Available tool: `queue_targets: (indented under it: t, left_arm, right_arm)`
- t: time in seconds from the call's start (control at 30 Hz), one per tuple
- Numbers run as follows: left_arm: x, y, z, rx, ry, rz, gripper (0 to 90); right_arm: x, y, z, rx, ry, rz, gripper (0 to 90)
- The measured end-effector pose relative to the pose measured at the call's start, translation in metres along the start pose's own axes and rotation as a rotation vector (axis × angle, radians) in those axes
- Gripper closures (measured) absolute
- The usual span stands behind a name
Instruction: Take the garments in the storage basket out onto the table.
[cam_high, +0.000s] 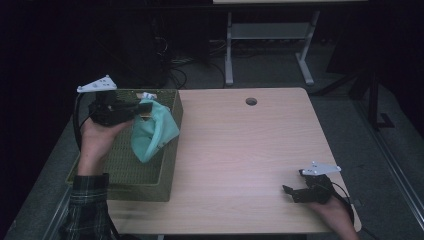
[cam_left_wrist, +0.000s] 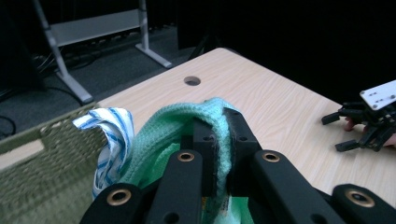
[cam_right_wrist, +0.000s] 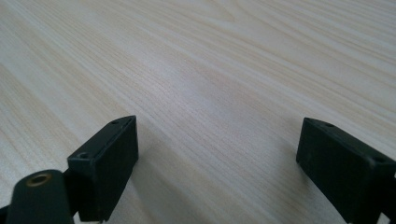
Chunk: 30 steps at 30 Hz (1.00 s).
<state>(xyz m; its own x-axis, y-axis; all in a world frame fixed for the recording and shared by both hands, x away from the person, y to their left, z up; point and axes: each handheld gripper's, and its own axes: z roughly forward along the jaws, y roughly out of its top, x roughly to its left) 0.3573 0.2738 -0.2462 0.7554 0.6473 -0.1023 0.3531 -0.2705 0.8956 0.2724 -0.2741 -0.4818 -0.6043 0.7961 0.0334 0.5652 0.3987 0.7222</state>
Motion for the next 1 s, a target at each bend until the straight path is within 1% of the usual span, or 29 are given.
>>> queue_targets:
  t: [0.03,0.1,0.13,0.17,0.33,0.43,0.47,0.6,0.67,0.73,0.87,0.9,1.0]
  left_arm:
    - [0.000,0.000,0.000,0.000,0.000,0.000,84.2]
    - [-0.004,0.004,0.003,-0.007,-0.010,0.008,84.2]
    - [-0.008,0.007,0.005,-0.013,-0.018,0.018,84.2]
    - [-0.008,0.007,0.005,-0.013,-0.018,0.018,84.2]
    - [-0.017,0.014,0.014,-0.032,-0.041,0.024,84.2]
    - [-0.024,0.018,0.023,-0.033,-0.060,0.037,84.2]
    - [-0.024,0.018,0.023,-0.033,-0.060,0.037,84.2]
    - [-0.030,0.022,0.032,-0.036,-0.082,0.046,84.2]
    - [-0.034,0.024,0.038,-0.040,-0.101,0.048,84.2]
    - [-0.035,0.025,0.040,-0.040,-0.104,0.051,84.2]
    - [-0.042,0.027,0.049,-0.035,-0.128,0.060,84.2]
    - [-0.042,0.027,0.049,-0.035,-0.128,0.060,84.2]
    - [-0.047,0.028,0.054,-0.034,-0.145,0.067,84.2]
  right_arm:
    - [0.000,0.000,0.000,0.000,0.000,0.000,12.3]
    - [0.000,0.000,0.000,0.000,0.000,0.000,12.3]
    - [0.000,0.000,0.000,0.000,0.000,0.000,12.3]
    - [0.000,0.000,0.000,0.000,0.000,0.000,12.3]
    - [0.000,0.000,0.000,0.000,0.000,0.000,12.3]
    - [0.000,0.000,0.000,0.000,0.000,0.000,12.3]
    - [0.000,0.000,0.000,0.000,0.000,0.000,12.3]
    - [0.000,0.000,0.000,0.000,0.000,0.000,12.3]
    - [0.000,0.000,0.000,0.000,0.000,0.000,12.3]
    - [0.000,0.000,0.000,0.000,0.000,0.000,12.3]
    - [0.000,0.000,0.000,0.000,0.000,0.000,12.3]
    - [0.000,0.000,0.000,0.000,0.000,0.000,12.3]
    - [0.000,0.000,0.000,0.000,0.000,0.000,12.3]
